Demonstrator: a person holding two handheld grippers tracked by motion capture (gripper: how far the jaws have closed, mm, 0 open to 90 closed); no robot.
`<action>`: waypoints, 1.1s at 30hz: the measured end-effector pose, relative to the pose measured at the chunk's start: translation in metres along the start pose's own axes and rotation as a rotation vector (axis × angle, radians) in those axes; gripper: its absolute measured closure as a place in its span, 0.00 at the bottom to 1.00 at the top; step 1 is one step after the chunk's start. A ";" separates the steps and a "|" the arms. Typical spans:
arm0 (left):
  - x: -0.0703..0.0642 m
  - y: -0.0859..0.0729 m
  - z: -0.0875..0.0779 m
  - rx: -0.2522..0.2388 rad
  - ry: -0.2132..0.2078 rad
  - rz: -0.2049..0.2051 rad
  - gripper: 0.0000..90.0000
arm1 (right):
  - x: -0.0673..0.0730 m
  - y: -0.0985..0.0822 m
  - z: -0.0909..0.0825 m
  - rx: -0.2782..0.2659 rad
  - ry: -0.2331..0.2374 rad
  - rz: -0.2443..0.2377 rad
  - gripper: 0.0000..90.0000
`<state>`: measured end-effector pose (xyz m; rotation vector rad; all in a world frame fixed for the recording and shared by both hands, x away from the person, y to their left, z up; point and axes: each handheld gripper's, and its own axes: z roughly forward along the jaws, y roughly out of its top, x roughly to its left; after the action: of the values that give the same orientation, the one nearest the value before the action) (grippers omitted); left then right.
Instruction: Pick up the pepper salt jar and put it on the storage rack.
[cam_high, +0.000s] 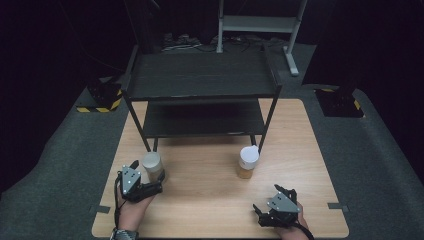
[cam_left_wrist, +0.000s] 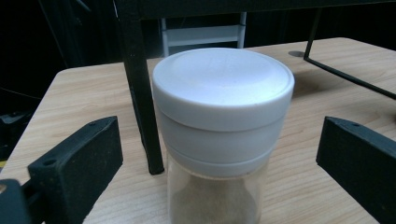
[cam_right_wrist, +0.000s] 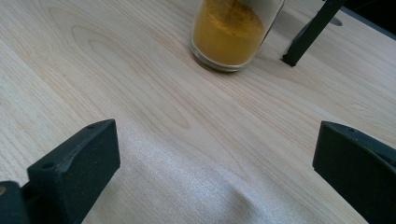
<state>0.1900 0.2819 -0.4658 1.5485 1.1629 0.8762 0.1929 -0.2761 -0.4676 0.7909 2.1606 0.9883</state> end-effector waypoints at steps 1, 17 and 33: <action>0.000 0.000 0.001 -0.001 0.000 0.000 0.02 | 0.000 0.000 0.000 0.000 0.000 0.000 0.00; 0.007 -0.006 0.009 -0.028 -0.034 -0.043 0.31 | 0.000 0.000 0.000 -0.001 0.002 0.001 0.00; 0.004 -0.006 0.008 -0.031 -0.018 -0.050 0.38 | -0.001 0.000 0.000 -0.001 0.004 0.007 0.00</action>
<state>0.1972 0.2837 -0.4740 1.4930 1.1651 0.8420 0.1935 -0.2772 -0.4674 0.7972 2.1615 0.9954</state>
